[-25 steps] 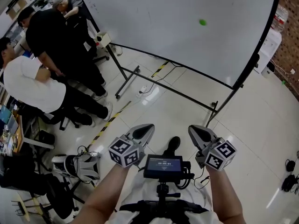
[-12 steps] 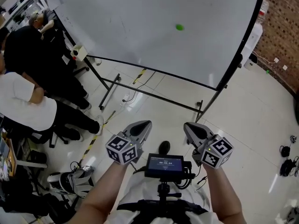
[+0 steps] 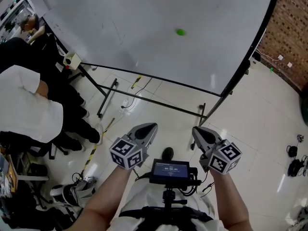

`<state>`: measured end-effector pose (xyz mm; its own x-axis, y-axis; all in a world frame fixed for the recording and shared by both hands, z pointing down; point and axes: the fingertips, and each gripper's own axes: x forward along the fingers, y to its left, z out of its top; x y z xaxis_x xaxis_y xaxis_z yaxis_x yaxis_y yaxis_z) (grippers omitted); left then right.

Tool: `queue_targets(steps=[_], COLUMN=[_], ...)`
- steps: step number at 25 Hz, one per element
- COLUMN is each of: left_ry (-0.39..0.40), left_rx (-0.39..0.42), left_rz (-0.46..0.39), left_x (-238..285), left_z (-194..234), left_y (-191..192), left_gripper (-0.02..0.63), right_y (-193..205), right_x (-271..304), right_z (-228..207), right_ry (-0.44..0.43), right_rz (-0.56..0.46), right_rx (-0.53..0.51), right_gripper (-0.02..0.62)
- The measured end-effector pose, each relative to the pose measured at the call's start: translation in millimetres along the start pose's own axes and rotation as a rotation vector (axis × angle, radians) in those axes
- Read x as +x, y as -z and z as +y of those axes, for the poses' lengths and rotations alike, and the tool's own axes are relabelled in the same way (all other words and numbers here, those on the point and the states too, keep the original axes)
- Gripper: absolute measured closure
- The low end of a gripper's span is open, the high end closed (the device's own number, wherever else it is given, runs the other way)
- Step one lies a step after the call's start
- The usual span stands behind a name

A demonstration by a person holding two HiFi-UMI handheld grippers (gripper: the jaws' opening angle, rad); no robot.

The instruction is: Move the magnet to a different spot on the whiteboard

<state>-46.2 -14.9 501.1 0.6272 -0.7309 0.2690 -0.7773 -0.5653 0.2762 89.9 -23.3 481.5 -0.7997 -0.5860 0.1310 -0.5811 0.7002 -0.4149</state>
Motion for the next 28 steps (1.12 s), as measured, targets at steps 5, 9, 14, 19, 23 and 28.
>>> queue_targets(steps=[5,9,14,19,23,28], left_ry=[0.026,0.044,0.06,0.066,0.078,0.093], left_rx=[0.023,0.036,0.041,0.035,0.027,0.016], left_rz=[0.012,0.016,-0.002,-0.029,-0.03,-0.027], left_x=[19,33,47,63,76,92], left_z=[14,23,38,54,57,61], left_y=[-6,-12,-29,-43,-47,-51], left_gripper=[0.578,0.578,0.578,0.577,0.578,0.578], right_y=[-4,-9,-25,-50,-64,-77], right_x=[18,28,44,69,82,96], right_z=[-17,-27,-35,-41,-44,-59], right_ry=[0.017,0.026,0.03,0.008,-0.014,-0.026], right_rz=[-0.004,-0.005,0.001,0.006,0.029,0.088], right_rx=[0.008,0.0,-0.037,-0.142,-0.231,-0.392], right_gripper=[0.565,0.566,0.565,0.565,0.565,0.565])
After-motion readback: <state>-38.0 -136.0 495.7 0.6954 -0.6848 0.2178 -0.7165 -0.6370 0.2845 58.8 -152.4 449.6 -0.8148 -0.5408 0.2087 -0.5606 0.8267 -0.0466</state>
